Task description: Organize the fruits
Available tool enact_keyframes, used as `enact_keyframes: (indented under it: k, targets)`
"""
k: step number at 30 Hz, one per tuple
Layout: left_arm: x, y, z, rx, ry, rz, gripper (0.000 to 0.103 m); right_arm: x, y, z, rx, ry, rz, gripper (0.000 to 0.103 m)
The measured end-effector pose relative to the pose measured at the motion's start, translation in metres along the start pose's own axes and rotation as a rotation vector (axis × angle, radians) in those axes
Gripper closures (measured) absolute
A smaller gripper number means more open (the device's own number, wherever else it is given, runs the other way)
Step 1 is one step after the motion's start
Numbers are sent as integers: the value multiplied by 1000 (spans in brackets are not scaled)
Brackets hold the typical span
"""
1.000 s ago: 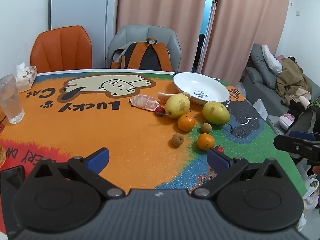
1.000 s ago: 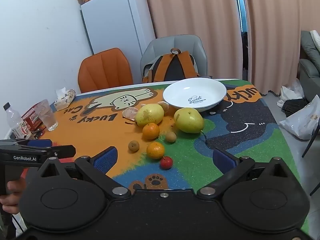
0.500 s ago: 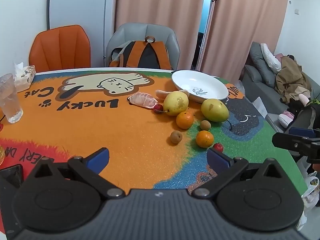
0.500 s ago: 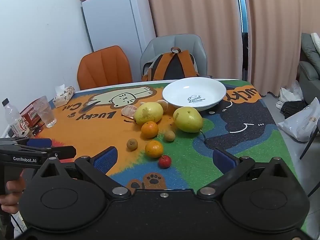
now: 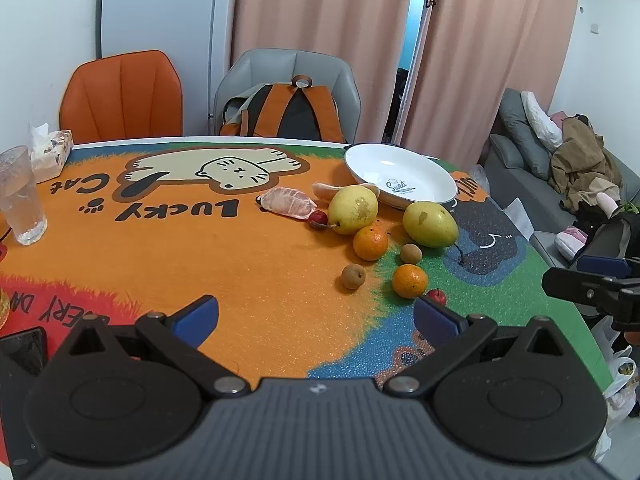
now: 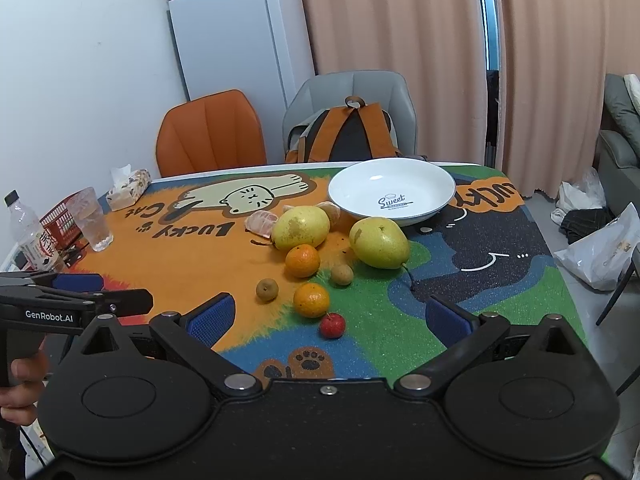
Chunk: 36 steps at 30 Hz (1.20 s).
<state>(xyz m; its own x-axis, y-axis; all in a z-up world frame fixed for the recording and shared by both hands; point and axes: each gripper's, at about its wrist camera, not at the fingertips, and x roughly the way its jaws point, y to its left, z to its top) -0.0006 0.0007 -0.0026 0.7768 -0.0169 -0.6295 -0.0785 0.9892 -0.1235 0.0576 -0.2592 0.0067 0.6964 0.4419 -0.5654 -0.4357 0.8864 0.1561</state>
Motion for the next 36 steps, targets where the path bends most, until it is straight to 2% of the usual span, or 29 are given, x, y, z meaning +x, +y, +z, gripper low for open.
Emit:
enact_keyframes:
  k: [36]
  targets:
    - [-2,-1,-4,5,-5,-22,0,-2,6,1,-29,11,-14,0]
